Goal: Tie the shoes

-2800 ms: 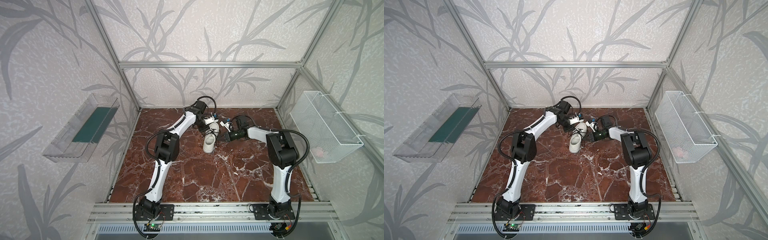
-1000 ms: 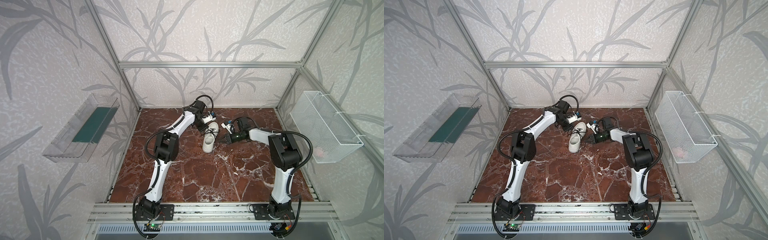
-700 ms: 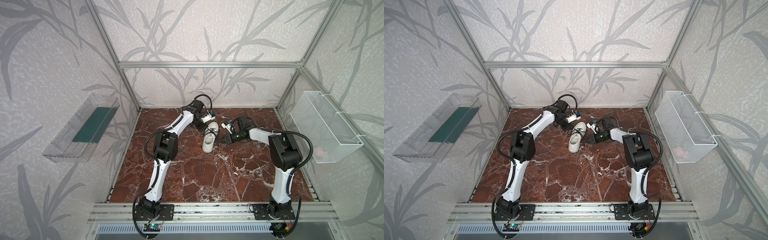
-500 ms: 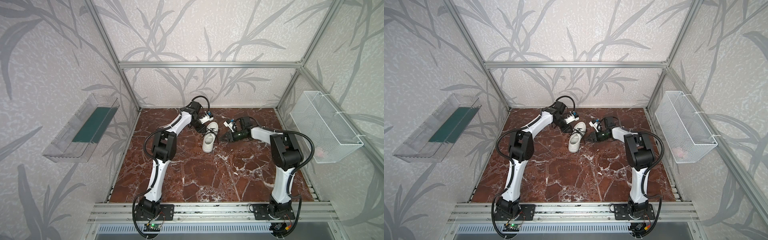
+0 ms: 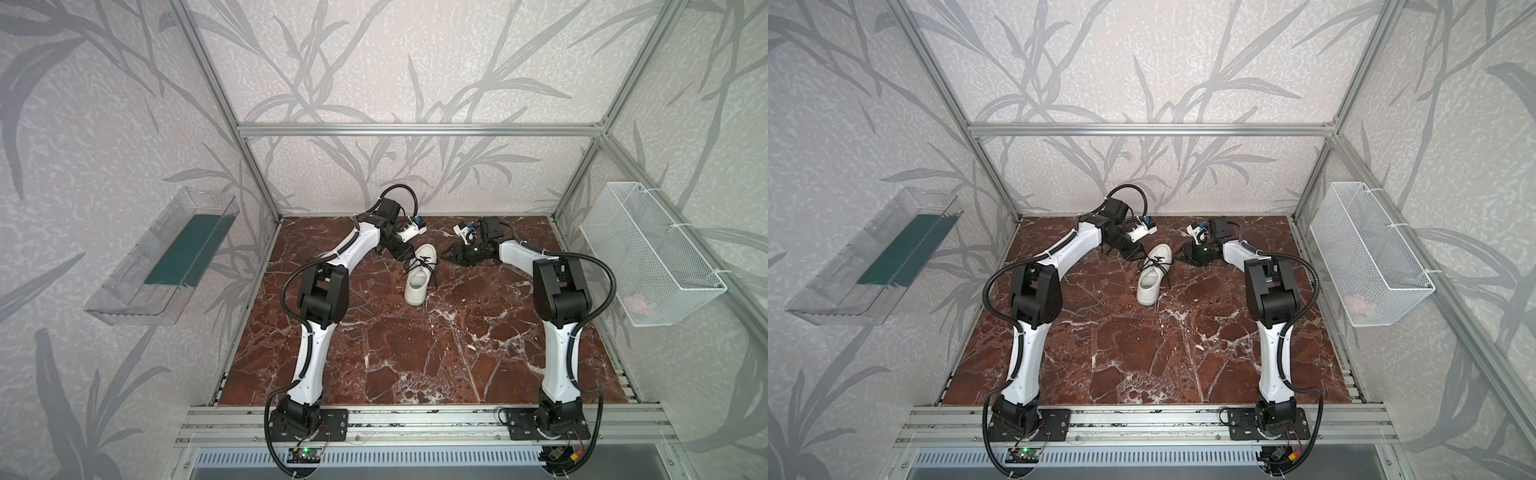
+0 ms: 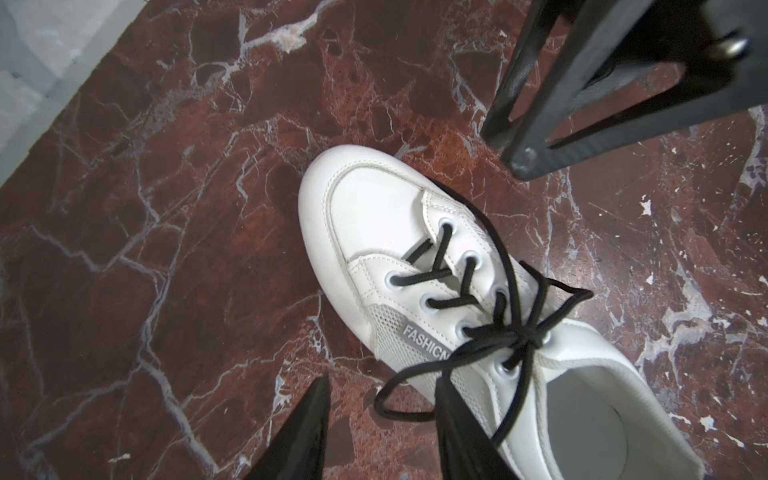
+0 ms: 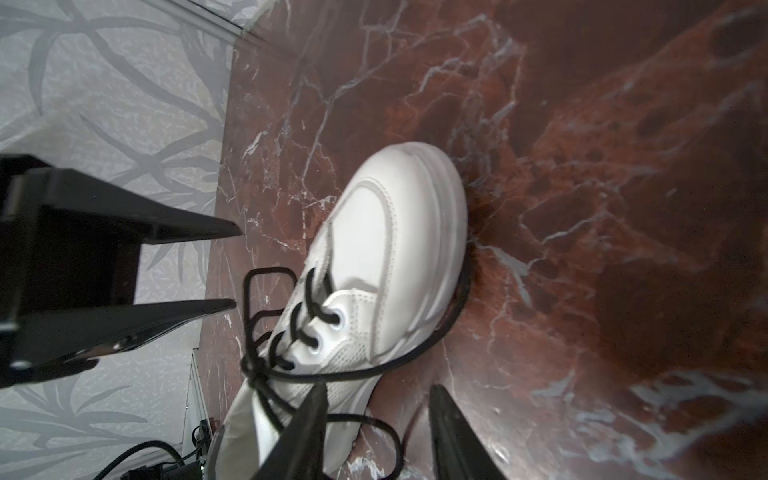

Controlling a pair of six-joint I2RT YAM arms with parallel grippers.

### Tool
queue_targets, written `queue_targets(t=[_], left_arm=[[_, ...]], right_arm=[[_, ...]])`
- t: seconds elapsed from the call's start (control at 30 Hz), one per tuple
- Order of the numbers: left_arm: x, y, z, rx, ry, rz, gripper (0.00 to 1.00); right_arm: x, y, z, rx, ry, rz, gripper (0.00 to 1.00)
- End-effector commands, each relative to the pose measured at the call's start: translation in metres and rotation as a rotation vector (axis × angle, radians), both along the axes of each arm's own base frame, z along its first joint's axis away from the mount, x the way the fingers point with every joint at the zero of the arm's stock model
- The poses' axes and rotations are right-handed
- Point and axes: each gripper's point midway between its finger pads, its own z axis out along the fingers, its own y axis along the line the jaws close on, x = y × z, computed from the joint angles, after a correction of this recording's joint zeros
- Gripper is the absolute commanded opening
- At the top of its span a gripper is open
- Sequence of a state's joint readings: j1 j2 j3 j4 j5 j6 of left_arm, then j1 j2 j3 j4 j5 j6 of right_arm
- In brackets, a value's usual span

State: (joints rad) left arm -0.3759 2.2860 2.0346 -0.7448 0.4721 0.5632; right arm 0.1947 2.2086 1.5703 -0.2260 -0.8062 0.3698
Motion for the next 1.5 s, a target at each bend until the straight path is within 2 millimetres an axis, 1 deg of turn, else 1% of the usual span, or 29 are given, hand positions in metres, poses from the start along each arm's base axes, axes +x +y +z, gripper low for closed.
queue_targets(t=[0.0,0.1,0.17,0.3,0.5,0.77,0.93,1.23,1.3,1.47], left_arm=[[-0.004,0.0,0.018,-0.024,-0.024,-0.006,0.45],[-0.005,0.002,0.018,-0.019,-0.024,-0.004,0.45],[-0.005,0.004,0.018,-0.017,-0.024,0.0,0.45],[-0.006,0.007,0.017,-0.018,-0.015,0.005,0.44],[-0.007,0.01,0.013,-0.013,-0.006,0.014,0.44],[-0.009,0.015,0.013,-0.005,0.006,0.028,0.43],[-0.011,0.016,0.013,-0.007,0.01,0.033,0.42],[-0.017,0.021,0.012,0.001,0.013,0.042,0.42],[-0.018,0.023,0.012,0.007,0.017,0.045,0.41],[-0.019,0.028,0.014,0.01,0.011,0.056,0.41]], right_arm=[[0.004,0.001,-0.017,0.003,0.092,-0.054,0.41],[0.005,0.004,-0.023,0.034,0.115,-0.061,0.4],[0.007,0.008,-0.023,0.075,0.121,-0.061,0.38],[0.009,0.013,-0.022,0.14,0.133,-0.075,0.38],[0.006,0.02,-0.024,0.225,0.178,-0.088,0.38],[-0.004,0.022,-0.03,0.257,0.245,-0.106,0.4],[0.0,0.025,-0.03,0.317,0.257,-0.135,0.4],[0.01,0.033,-0.024,0.415,0.254,-0.157,0.31],[0.011,0.033,-0.025,0.421,0.256,-0.161,0.26],[0.01,0.032,-0.021,0.415,0.241,-0.17,0.1]])
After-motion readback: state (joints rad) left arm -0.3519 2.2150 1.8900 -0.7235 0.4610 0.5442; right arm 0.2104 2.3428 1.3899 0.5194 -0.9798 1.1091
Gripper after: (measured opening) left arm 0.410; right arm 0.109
